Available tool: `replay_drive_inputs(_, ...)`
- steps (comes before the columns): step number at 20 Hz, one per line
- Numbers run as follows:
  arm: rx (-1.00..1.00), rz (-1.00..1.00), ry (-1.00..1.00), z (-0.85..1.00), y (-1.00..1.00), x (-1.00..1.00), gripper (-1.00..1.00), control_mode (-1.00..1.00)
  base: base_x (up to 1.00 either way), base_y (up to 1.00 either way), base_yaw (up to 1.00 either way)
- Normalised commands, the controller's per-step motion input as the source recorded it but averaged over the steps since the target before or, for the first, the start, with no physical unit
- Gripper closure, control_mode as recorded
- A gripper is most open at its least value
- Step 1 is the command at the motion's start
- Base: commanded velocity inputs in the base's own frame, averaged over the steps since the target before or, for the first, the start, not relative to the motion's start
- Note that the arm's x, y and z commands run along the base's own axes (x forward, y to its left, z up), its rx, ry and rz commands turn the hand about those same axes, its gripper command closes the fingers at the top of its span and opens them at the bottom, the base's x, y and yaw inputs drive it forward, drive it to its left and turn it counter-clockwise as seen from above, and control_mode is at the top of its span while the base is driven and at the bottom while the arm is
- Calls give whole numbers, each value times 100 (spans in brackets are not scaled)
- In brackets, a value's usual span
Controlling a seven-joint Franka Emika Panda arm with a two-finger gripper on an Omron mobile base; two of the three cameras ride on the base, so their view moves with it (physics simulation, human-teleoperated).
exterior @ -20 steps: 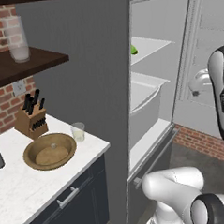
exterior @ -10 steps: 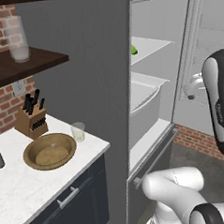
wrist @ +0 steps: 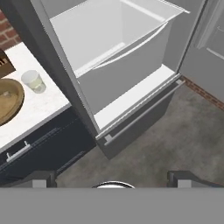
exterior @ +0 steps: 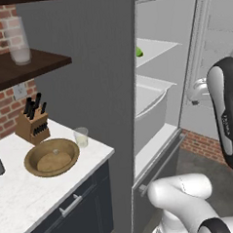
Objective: Grab a lemon wedge from the fridge and one ice cube from the ice bowl, and put them in the glass of lemonade.
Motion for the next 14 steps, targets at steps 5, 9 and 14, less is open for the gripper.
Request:
replay_drive_inputs(5, 0, 3, 0, -11, -34, 0, -100, -100, 0, 0, 0)
replay_drive_inputs(9, 0, 2, 0, -2, -15, 0, -100, 100, 0, -47, 6)
replay_drive_inputs(14, 0, 0, 0, 0, 0, 0, -100, 100, 0, -80, 33)
